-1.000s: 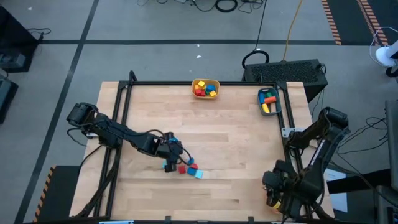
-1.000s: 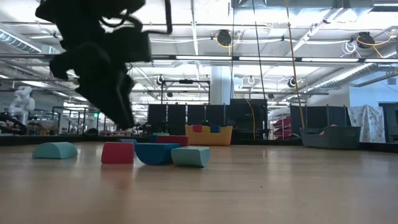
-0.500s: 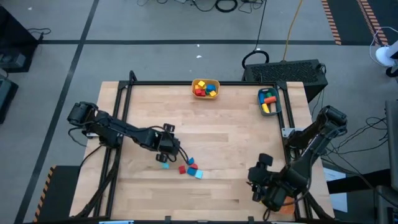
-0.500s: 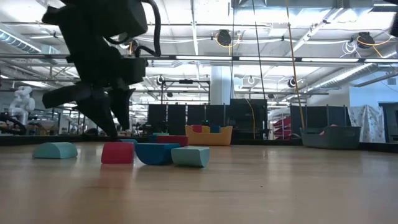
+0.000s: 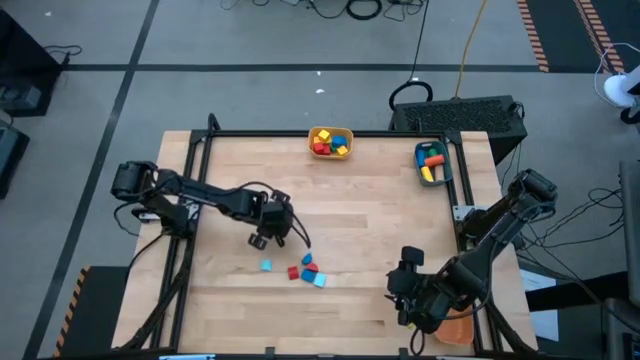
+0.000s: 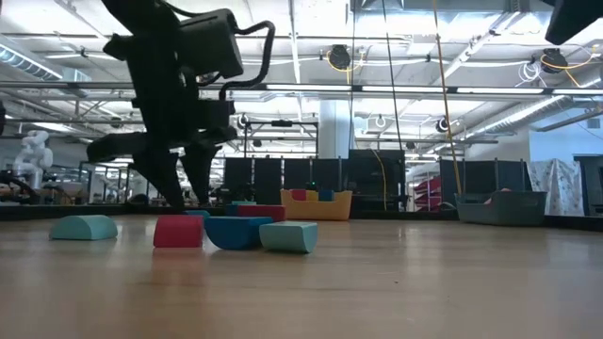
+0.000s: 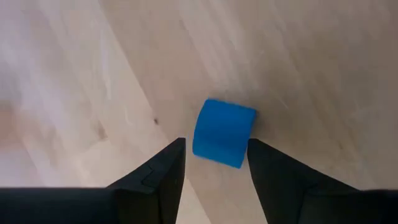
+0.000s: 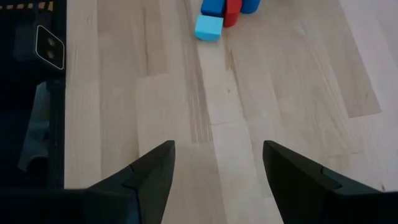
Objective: Sort blocks by size
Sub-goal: Put the blue half circle block into the orange bin
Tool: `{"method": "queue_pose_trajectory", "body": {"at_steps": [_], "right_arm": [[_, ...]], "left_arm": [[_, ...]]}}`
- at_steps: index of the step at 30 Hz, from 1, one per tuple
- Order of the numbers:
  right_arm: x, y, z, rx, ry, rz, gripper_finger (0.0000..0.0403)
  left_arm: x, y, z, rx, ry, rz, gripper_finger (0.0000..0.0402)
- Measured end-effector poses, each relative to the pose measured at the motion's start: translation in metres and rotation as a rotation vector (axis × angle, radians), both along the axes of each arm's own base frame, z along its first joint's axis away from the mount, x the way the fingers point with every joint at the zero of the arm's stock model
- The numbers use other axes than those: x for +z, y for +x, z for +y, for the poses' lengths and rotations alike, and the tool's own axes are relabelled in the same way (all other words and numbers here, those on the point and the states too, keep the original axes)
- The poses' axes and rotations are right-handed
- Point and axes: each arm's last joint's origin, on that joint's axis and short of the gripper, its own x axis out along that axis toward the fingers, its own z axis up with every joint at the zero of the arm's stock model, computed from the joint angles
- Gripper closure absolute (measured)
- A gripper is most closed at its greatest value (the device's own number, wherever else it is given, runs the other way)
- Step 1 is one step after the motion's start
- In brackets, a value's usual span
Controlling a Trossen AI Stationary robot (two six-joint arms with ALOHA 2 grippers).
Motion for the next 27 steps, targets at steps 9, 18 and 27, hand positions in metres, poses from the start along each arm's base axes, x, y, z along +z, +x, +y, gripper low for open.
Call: {"method": "queue_pose_trajectory", "body": {"at_steps": [9,18,27], "right_arm": [[0.0,0.0,0.0,0.016,-0.009,0.002,0.0174],[0.0,0.0,0.001,0.019,-0.004,-0.001,0.0174],[-0.001,0.006,0.0,-0.021,-0.05,-0.071,0.0174]], "left_arm": [[-0.017,0.006,0.008,-0.108,-0.046,0.057,0.0226],[-0.03,0.012,0.011,-0.087,-0.057,0.072,0.0226],[-0.024,0.02,0.01,0.127,-0.118,0.027,0.0296]]}}
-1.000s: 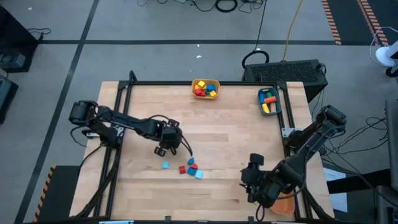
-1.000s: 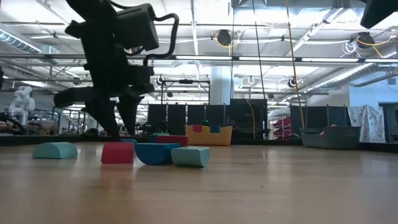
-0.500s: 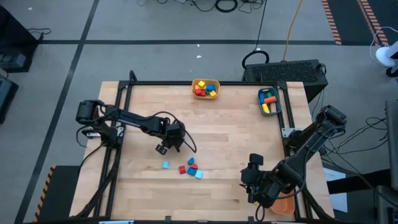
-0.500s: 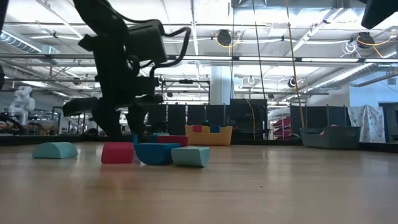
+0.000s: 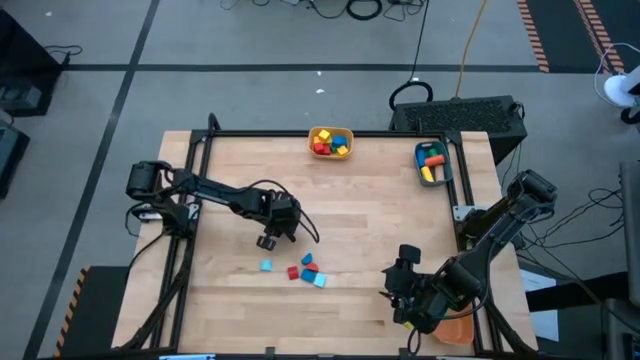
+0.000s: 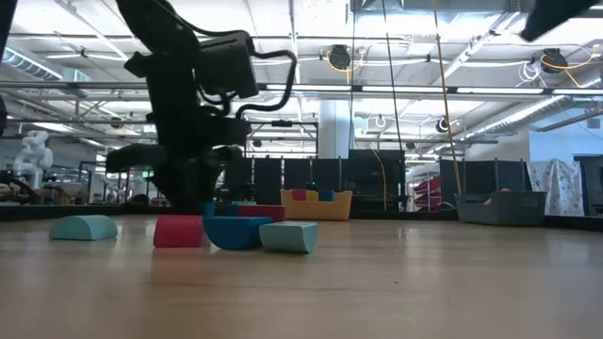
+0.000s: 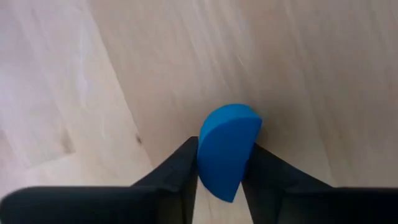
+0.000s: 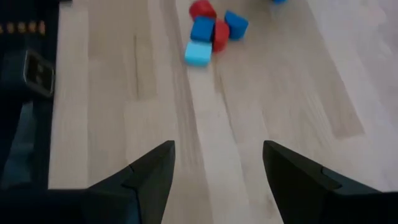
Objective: Sort blocks by size
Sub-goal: Put the blue half circle block into the orange bin
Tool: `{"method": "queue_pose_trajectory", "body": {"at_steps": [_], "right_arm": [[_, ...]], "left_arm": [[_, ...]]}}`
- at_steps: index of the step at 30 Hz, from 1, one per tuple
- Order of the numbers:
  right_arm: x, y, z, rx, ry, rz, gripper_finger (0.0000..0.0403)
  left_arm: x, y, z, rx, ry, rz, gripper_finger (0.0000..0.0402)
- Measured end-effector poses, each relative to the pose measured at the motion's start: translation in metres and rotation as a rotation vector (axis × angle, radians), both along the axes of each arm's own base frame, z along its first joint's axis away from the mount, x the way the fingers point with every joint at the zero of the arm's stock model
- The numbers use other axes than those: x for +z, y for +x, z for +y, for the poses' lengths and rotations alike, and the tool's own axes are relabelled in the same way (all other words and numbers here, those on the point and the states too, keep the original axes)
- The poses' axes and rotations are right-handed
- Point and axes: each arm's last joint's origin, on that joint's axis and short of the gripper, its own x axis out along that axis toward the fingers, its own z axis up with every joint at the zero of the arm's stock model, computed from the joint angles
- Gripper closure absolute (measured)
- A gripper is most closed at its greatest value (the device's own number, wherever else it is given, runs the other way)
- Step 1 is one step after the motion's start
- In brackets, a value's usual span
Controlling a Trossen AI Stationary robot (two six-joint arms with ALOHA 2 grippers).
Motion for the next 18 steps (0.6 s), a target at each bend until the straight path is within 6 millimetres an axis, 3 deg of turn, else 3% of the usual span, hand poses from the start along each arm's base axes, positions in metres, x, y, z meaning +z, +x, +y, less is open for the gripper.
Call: {"method": "queue_pose_trajectory", "body": {"at_steps": [2,9,13,18], "right_arm": [[-0.005,0.005,0.0,-0.011,-0.001,-0.046,0.0174],[-0.044,0.023,-0.008,-0.069,-0.047,-0.196,0.0174],[-0.062,0.027,-0.02,-0.089,-0.177,-0.258,0.0174],[-0.072,0.032,-0.034,0.019,-0.38,-0.222,0.0174]], "left_arm": [[0.003,0.005,-0.001,0.032,-0.009,-0.034,0.0314],[0.015,0.023,-0.012,0.125,-0.063,-0.198,0.0314],[0.026,0.036,-0.024,0.151,-0.107,-0.312,0.0313],[0.041,0.048,-0.032,0.195,-0.267,-0.391,0.0312]]}}
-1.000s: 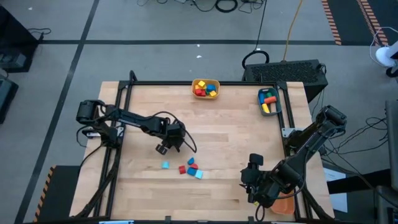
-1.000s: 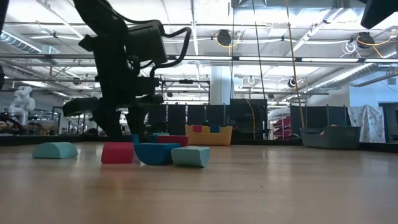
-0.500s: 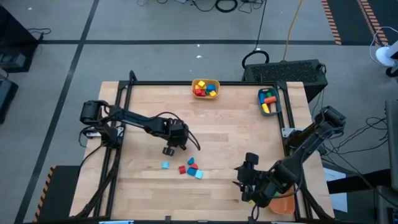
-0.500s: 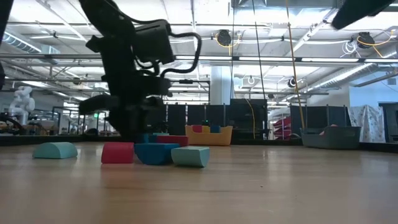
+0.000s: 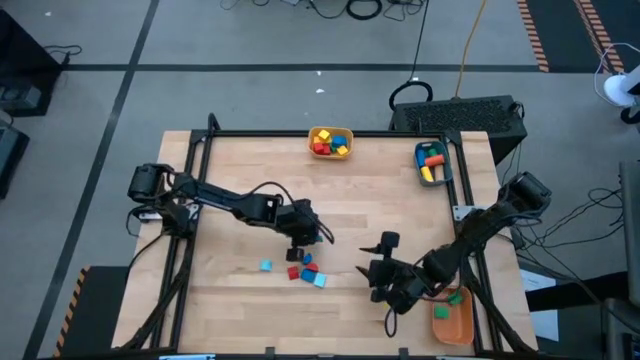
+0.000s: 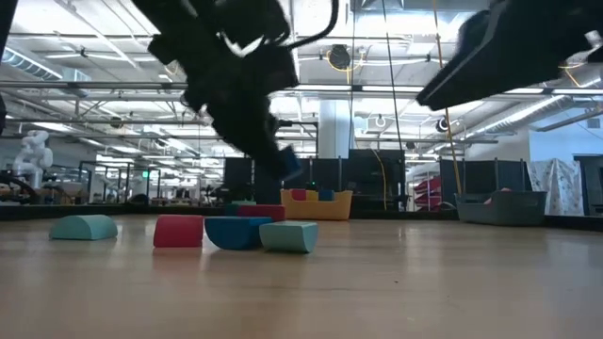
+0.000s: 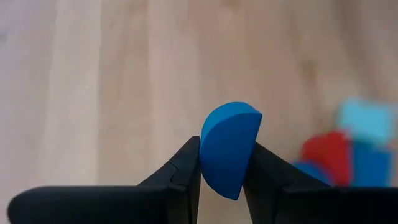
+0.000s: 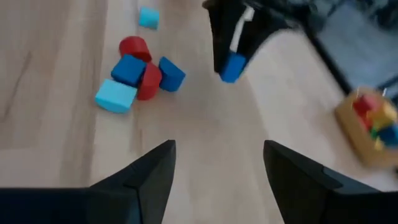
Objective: Sort blocks by size
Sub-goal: Put the blue half circle block into the orange bin
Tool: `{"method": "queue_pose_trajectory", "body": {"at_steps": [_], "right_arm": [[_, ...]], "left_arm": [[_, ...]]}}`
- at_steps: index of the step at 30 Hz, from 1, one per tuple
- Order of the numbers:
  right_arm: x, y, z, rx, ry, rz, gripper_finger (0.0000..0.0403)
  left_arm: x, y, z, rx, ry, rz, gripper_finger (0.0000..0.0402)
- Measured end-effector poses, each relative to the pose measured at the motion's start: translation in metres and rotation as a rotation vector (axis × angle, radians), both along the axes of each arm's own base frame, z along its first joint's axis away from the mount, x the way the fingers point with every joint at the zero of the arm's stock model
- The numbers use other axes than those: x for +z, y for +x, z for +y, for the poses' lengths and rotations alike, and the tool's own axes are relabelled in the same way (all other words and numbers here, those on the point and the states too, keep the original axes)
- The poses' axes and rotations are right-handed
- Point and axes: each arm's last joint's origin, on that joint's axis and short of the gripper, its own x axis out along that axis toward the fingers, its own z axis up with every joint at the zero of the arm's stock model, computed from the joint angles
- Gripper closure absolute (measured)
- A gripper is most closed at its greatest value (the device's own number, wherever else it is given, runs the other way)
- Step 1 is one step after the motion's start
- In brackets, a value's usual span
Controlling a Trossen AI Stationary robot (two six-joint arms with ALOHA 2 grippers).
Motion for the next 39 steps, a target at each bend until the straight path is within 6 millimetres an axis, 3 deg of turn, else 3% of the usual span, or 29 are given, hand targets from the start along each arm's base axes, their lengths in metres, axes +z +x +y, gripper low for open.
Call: {"method": "queue_pose_trajectory", "body": {"at_steps": [12,18,31,39], "right_arm": [[0.011,0.033,-0.021,0.353,-0.277,0.075,0.0174],[0.012,0.044,-0.04,0.385,-0.358,0.108,0.0174],[0.014,0.055,-0.058,0.508,-0.498,0.158,0.0174],[0.011,0.059,-0.062,0.593,-0.471,0.164,0.0178]], "left_arm": [[0.032,0.021,-0.006,-0.02,-0.216,-0.136,0.031],[0.039,0.026,-0.008,-0.048,-0.254,-0.165,0.031],[0.032,0.031,-0.009,-0.075,-0.284,-0.156,0.0309],[0.022,0.043,-0.01,-0.091,-0.303,-0.138,0.0309]]}}
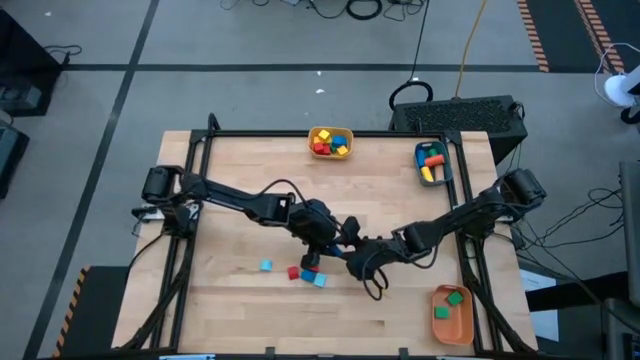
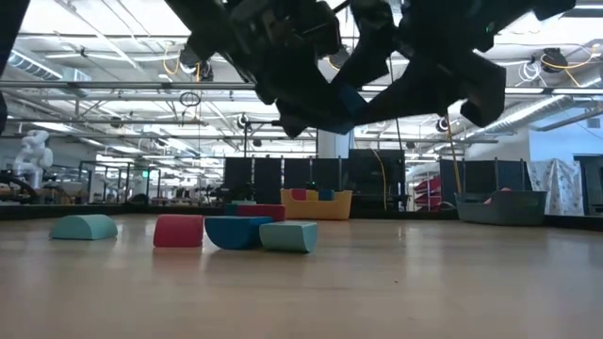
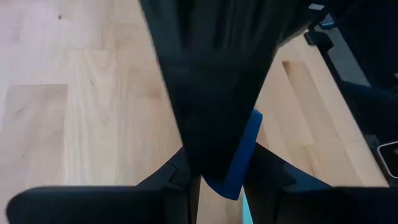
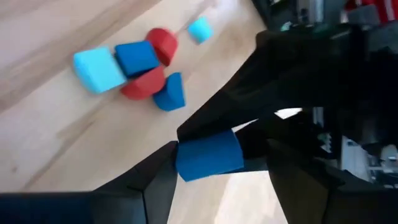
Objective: Sort blocks by size
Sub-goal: Put the blue half circle block into the orange bin
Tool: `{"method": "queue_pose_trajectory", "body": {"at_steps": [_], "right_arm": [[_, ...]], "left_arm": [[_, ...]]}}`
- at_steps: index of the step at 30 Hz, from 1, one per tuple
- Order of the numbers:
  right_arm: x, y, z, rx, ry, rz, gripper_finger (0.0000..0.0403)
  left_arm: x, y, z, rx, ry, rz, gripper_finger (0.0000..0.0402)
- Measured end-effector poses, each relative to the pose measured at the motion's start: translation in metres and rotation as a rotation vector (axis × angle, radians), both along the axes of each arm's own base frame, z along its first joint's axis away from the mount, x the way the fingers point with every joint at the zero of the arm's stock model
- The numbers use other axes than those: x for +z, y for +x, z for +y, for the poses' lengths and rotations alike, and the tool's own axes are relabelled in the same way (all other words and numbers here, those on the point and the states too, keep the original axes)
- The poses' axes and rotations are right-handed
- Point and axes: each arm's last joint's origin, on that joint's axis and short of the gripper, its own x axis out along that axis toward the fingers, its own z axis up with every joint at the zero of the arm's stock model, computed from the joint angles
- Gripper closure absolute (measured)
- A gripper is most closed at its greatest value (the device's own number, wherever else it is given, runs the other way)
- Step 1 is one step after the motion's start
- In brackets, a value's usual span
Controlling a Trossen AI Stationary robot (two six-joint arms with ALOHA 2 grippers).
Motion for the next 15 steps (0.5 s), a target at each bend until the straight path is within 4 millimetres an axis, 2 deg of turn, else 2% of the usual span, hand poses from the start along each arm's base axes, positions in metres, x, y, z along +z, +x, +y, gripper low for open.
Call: {"method": "queue_pose_trajectory", "body": {"at_steps": [6,13,15], "right_arm": [[-0.01,0.0019,0.0014,0.011,0.003,0.043,0.0215],[-0.011,0.0015,0.0037,0.012,0.015,0.046,0.0279],[-0.0108,0.0014,0.0042,0.013,0.015,0.045,0.0283]], "left_arm": [[-0.0023,0.0063,-0.001,-0.027,-0.026,0.011,0.0309],[-0.002,0.0062,-0.0015,-0.028,-0.053,0.019,0.0309],[-0.0018,0.0062,-0.0018,-0.034,-0.06,0.018,0.0307]]}}
